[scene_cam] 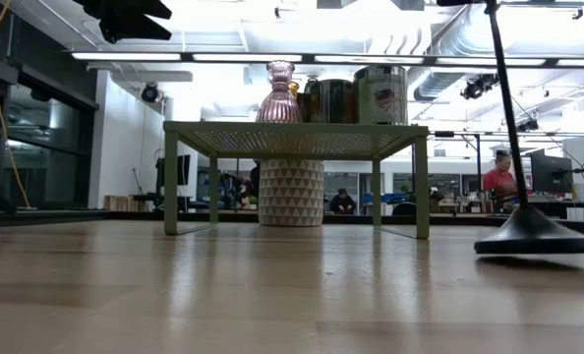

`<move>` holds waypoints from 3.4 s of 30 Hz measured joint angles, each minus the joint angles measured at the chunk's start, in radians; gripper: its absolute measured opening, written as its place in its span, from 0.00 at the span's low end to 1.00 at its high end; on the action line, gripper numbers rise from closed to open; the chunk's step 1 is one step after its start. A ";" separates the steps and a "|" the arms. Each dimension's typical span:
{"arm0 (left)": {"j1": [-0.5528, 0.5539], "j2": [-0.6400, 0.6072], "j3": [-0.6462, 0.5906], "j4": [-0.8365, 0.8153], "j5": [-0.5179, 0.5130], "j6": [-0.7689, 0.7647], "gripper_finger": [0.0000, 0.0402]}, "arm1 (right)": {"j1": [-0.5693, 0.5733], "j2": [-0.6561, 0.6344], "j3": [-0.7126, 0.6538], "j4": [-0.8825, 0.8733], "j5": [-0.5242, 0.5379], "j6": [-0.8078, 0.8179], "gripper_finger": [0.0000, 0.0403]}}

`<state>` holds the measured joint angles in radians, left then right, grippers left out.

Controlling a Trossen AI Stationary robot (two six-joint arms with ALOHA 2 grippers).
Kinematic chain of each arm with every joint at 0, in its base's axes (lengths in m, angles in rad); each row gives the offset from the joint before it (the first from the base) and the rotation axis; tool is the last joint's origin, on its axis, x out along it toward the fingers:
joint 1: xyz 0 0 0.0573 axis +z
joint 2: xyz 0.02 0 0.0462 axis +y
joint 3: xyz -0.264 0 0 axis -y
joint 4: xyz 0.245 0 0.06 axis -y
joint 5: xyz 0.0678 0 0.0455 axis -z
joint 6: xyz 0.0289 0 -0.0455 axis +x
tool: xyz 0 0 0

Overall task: Pick & Place candle stick holders
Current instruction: Put the middle black candle holder on the shelf

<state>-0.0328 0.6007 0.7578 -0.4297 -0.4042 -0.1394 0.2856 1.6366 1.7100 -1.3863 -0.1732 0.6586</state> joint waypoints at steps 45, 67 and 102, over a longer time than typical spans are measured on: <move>0.000 0.404 0.560 -0.254 0.348 -0.001 0.68 | -0.092 -0.214 0.000 0.472 0.161 -0.296 0.31; -0.020 0.843 1.069 -0.527 0.465 -0.001 0.68 | -0.136 -0.211 0.000 0.701 0.256 -0.428 0.31; -0.022 0.922 1.069 -0.451 0.406 -0.025 0.24 | -0.157 -0.205 0.000 0.694 0.223 -0.444 0.31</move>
<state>-0.0547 1.5223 1.8267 -0.8805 0.0022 -0.1640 0.1284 1.4315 1.7103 -0.6921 0.0493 0.2146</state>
